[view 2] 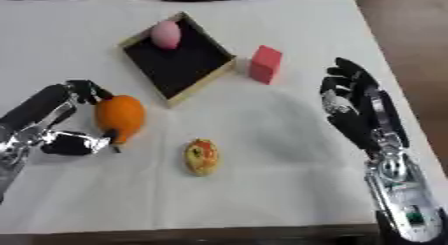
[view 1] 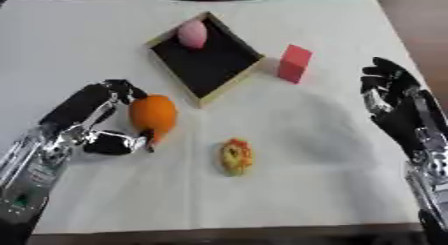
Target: Pick up objects on the table and place them in the box.
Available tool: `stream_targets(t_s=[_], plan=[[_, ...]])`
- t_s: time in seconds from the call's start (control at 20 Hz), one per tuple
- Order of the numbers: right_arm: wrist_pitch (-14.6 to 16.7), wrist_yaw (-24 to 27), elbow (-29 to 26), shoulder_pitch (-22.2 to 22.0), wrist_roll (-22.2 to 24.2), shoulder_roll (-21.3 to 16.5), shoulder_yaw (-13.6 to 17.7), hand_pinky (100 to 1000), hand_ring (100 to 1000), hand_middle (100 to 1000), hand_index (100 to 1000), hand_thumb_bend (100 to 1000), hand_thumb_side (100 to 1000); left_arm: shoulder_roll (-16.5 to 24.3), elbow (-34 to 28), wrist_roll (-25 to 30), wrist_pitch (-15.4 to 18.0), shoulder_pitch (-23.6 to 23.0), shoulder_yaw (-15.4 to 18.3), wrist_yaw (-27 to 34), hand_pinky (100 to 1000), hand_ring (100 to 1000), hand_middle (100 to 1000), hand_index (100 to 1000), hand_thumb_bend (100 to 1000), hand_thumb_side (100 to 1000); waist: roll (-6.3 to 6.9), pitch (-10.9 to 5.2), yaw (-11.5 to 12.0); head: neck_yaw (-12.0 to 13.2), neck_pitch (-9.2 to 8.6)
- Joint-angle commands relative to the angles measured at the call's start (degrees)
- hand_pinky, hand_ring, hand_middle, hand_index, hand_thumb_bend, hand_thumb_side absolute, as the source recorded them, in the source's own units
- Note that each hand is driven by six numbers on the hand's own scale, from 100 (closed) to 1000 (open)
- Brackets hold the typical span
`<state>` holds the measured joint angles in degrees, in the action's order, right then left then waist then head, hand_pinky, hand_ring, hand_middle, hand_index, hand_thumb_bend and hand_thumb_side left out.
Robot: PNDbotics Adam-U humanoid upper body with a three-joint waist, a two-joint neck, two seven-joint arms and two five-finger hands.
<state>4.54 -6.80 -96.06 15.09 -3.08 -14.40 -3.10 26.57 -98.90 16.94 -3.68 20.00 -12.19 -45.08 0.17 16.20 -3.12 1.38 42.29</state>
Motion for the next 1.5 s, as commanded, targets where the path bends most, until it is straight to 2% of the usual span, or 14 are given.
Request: stream_targets(t_s=[0.05,0.15,0.25,0.55,0.85,1.05,1.2,1.5], plan=[[0.1,-0.3,-0.4,0.5,0.1,-0.9,0.1,786,814,775,904,100,490,0.5,-0.8,-3.9,-0.5,1.1,-0.1,-0.1,613,536,529,620,259,174,-0.04,-1.99,-0.1,0.0,0.06],[0.1,-0.3,-0.4,0.5,0.1,-0.9,0.1,786,814,775,904,100,490,0.5,-1.5,-6.4,-0.8,1.4,-0.1,0.5,585,493,483,555,225,153,-0.03,-2.00,-0.1,0.0,0.06],[0.1,-0.3,-0.3,0.4,0.0,-0.9,0.2,786,814,775,904,100,490,0.5,-2.4,-8.0,-1.0,1.7,0.1,0.9,572,483,470,539,219,147,0.00,-2.02,-0.1,-0.1,0.07],[0.1,-0.3,-0.3,0.4,0.0,-0.9,0.2,786,814,775,904,100,491,1.4,-6.8,-8.5,-1.8,3.9,1.3,-0.3,573,484,472,542,225,158,0.06,-2.18,-0.1,-0.2,0.20],[0.0,-0.3,-0.2,0.2,0.0,-0.9,0.1,786,814,775,904,100,493,2.9,-7.6,-6.4,-2.5,9.2,0.9,-0.8,595,501,490,563,240,163,0.07,-2.39,-0.2,-0.1,0.35],[0.0,-0.3,-0.1,0.1,0.2,-0.8,-0.1,786,814,775,904,100,495,3.3,-2.3,-4.8,-2.4,14.9,-1.6,-0.6,618,522,511,588,257,168,0.06,-2.52,-0.6,0.1,0.49],[0.0,-0.2,-0.1,0.0,0.3,-0.8,-0.2,786,814,775,904,100,496,1.7,4.3,-5.0,-3.1,18.9,-2.4,-2.0,635,543,533,614,271,178,0.02,-2.54,-0.9,0.2,0.64],[0.0,0.0,0.0,0.0,0.5,-0.7,-0.4,786,814,775,904,100,498,-3.2,20.1,-9.8,-4.5,25.2,-2.0,-4.9,667,576,566,651,330,248,-0.07,-2.50,-1.6,0.5,0.72]])
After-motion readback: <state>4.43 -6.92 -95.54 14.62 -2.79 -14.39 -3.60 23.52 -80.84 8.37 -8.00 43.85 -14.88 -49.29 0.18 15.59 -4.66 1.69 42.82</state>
